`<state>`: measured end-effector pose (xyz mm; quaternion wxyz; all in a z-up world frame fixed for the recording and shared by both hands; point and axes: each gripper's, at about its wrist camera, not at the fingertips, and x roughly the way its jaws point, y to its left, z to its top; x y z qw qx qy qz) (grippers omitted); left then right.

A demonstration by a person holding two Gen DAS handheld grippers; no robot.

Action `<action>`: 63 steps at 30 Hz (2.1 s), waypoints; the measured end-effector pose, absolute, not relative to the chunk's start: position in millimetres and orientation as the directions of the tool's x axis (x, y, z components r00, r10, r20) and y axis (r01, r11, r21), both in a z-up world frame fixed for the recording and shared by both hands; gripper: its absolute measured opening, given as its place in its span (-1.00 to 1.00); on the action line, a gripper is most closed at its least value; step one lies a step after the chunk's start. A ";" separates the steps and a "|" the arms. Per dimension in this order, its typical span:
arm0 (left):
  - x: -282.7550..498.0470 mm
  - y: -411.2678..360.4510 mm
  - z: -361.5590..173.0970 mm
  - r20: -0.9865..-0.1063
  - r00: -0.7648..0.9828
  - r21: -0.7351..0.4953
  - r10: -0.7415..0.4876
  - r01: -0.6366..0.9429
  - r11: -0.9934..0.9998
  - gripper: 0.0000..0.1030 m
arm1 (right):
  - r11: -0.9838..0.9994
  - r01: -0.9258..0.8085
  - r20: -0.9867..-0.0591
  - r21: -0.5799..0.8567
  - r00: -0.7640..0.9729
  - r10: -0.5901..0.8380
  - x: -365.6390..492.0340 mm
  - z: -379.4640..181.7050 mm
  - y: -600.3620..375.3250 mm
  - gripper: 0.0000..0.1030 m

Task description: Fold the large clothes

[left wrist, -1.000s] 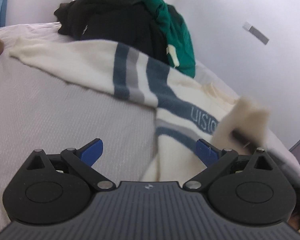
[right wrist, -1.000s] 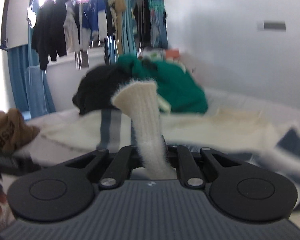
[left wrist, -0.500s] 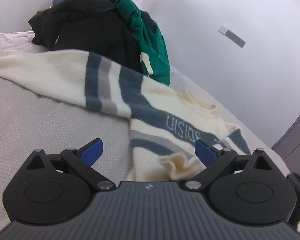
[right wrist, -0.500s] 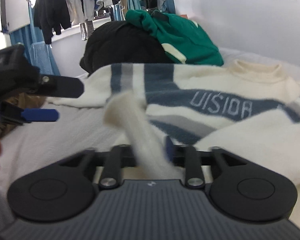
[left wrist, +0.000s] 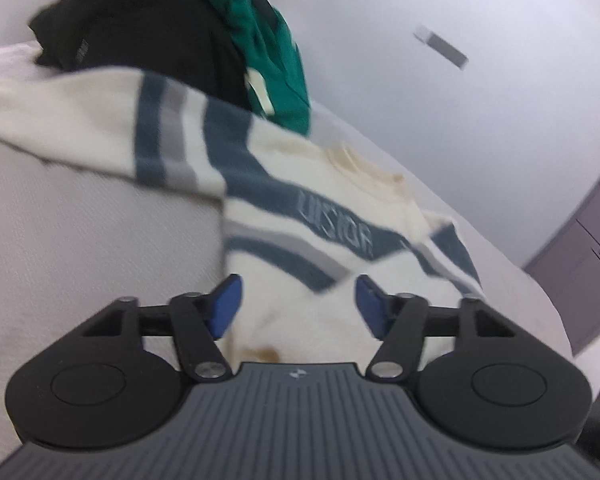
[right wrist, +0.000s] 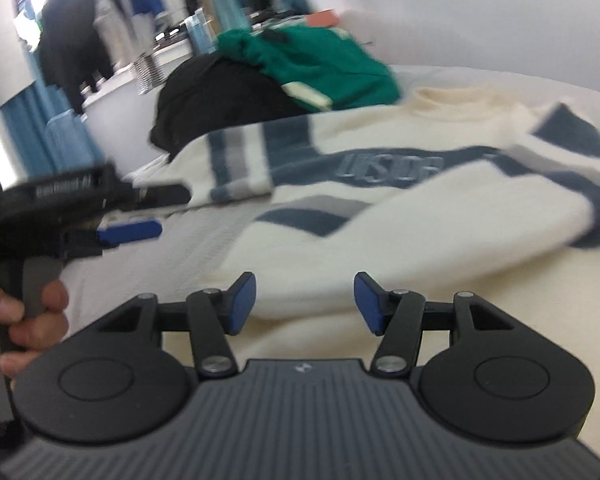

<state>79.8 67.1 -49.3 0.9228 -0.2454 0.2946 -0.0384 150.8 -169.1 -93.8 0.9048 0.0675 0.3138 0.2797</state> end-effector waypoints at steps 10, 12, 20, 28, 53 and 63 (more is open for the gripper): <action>99.6 21.2 -76.3 -0.647 0.724 -0.345 -0.240 0.004 0.939 -0.20 | 0.896 -0.351 -0.520 0.272 0.730 0.444 196.4 -103.4 -179.1 -0.26; 107.4 14.9 -86.6 -0.708 0.681 -0.278 -0.186 -0.026 0.960 -0.21 | 0.904 -0.330 -0.553 0.271 0.715 0.427 208.6 -113.0 -176.7 -0.44; 112.3 9.3 -93.8 -0.728 0.665 -0.266 -0.166 -0.051 0.963 -0.19 | 0.926 -0.287 -0.647 0.247 0.662 0.378 233.4 -150.0 -169.4 -0.53; 95.2 63.6 -60.4 -0.629 0.768 -0.402 -0.121 -0.187 0.896 0.30 | 0.923 -0.269 -0.643 0.275 0.662 0.385 227.5 -147.4 -176.7 -0.53; 158.5 298.9 -96.1 -0.648 0.751 -0.658 0.126 -0.635 0.403 0.52 | 0.923 -0.241 -0.640 0.299 0.667 0.382 234.6 -146.7 -175.0 -0.50; 162.4 360.4 -147.4 -0.586 0.776 -0.779 0.233 -0.619 0.103 0.52 | 0.935 -0.216 -0.642 0.283 0.681 0.352 231.6 -147.4 -170.2 -0.50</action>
